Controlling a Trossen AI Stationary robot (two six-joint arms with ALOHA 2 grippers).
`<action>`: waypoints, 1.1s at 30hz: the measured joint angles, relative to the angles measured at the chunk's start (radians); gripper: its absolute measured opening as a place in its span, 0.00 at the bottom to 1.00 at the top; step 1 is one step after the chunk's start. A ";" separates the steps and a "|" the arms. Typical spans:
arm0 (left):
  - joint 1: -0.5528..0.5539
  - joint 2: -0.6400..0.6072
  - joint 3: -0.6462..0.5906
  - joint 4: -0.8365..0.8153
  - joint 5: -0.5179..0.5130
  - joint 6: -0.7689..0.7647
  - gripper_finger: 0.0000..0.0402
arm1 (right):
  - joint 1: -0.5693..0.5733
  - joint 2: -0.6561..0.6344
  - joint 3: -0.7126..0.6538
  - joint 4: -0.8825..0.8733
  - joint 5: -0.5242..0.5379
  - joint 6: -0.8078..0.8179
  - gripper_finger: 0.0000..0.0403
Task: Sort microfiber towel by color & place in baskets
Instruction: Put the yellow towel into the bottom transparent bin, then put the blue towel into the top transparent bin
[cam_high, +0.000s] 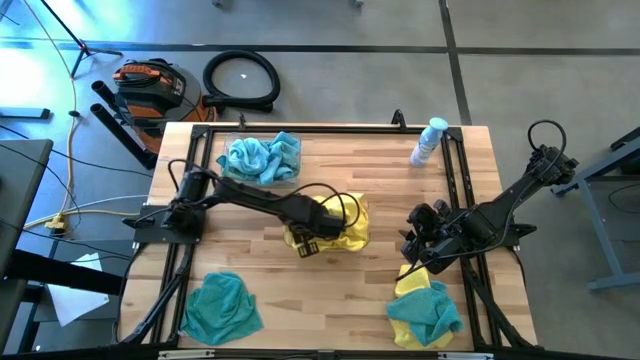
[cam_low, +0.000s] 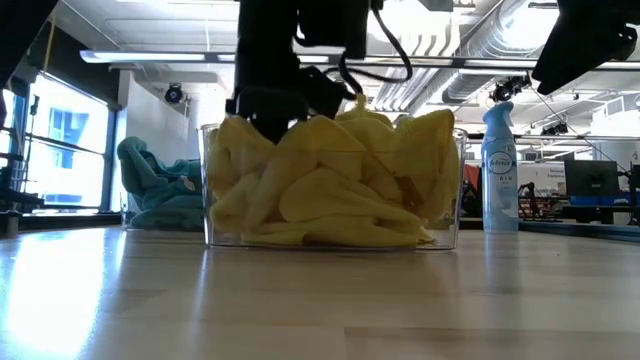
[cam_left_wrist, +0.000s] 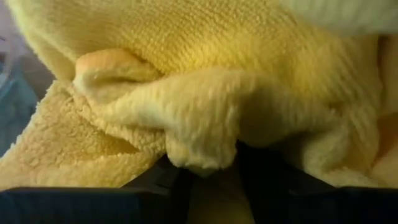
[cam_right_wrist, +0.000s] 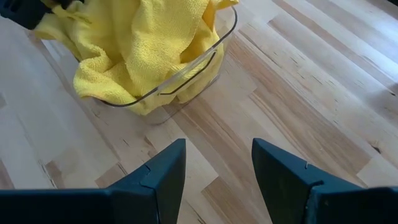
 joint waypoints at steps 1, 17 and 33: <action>0.004 0.004 0.000 0.002 0.005 0.008 0.30 | 0.000 0.000 0.000 0.000 0.000 0.000 0.45; 0.043 -0.002 0.001 0.095 0.086 0.068 0.30 | 0.000 0.000 0.000 0.000 0.008 0.000 0.45; 0.034 -0.138 0.112 -0.029 0.114 -0.123 0.30 | 0.000 0.019 0.000 0.002 0.007 -0.002 0.45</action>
